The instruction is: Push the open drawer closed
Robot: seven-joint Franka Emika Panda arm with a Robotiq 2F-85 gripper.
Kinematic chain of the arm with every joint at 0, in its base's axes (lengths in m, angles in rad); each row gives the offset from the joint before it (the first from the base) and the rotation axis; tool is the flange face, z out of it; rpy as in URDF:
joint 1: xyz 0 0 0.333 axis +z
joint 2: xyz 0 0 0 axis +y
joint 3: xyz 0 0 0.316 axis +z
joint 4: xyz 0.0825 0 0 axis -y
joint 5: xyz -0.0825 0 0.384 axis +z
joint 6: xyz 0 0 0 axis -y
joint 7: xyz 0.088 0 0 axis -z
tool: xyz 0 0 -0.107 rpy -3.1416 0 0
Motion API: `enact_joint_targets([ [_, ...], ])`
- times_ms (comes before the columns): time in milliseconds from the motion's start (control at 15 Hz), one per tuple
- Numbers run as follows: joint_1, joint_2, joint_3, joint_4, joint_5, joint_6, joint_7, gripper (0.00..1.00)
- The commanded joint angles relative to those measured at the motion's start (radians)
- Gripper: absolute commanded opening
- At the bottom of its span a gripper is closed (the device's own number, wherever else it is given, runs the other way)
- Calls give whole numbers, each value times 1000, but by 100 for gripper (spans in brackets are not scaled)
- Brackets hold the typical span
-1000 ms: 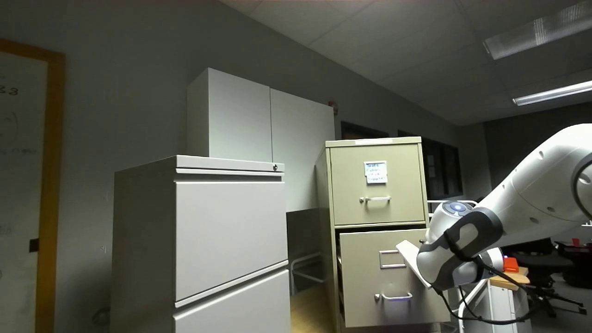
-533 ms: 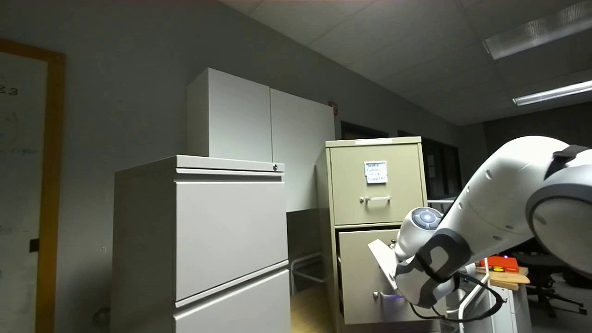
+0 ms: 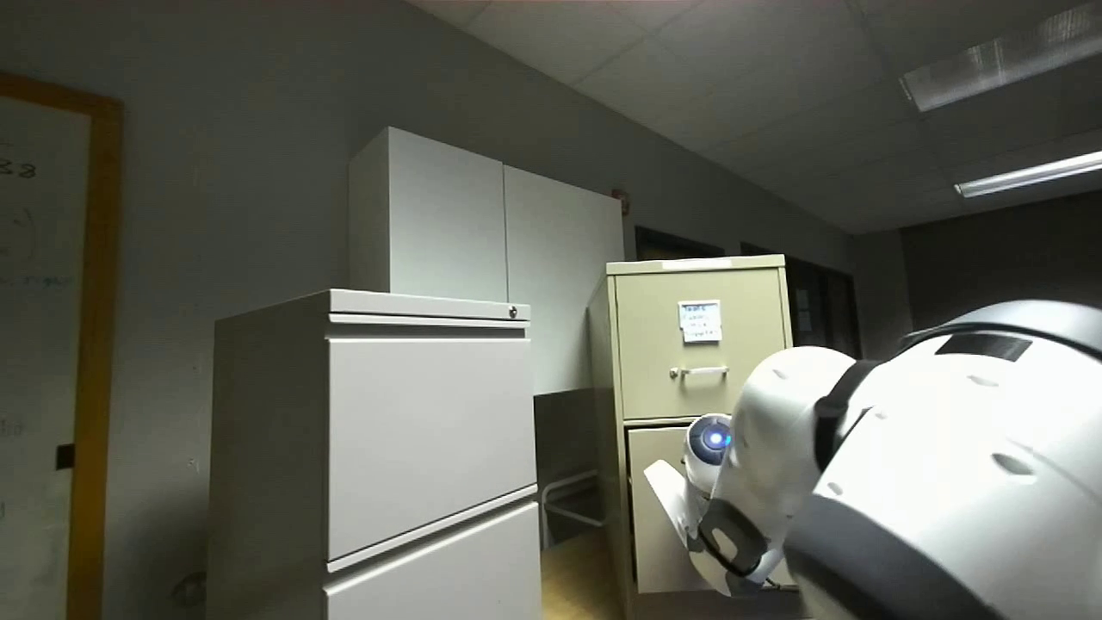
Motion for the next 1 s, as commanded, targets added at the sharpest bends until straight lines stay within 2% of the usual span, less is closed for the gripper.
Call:
enact_joint_targets([
  [0, -233, -110, 180, 199, 79, 29, 29, 1],
  [133, -292, -185, 225, 246, 133, 15, 34, 1],
  [267, -321, -242, 248, 287, 174, -13, 34, 1],
  [600, -325, -332, 255, 362, 202, -131, 39, 2],
  [933, -337, -359, 255, 425, 193, -164, 36, 1],
])
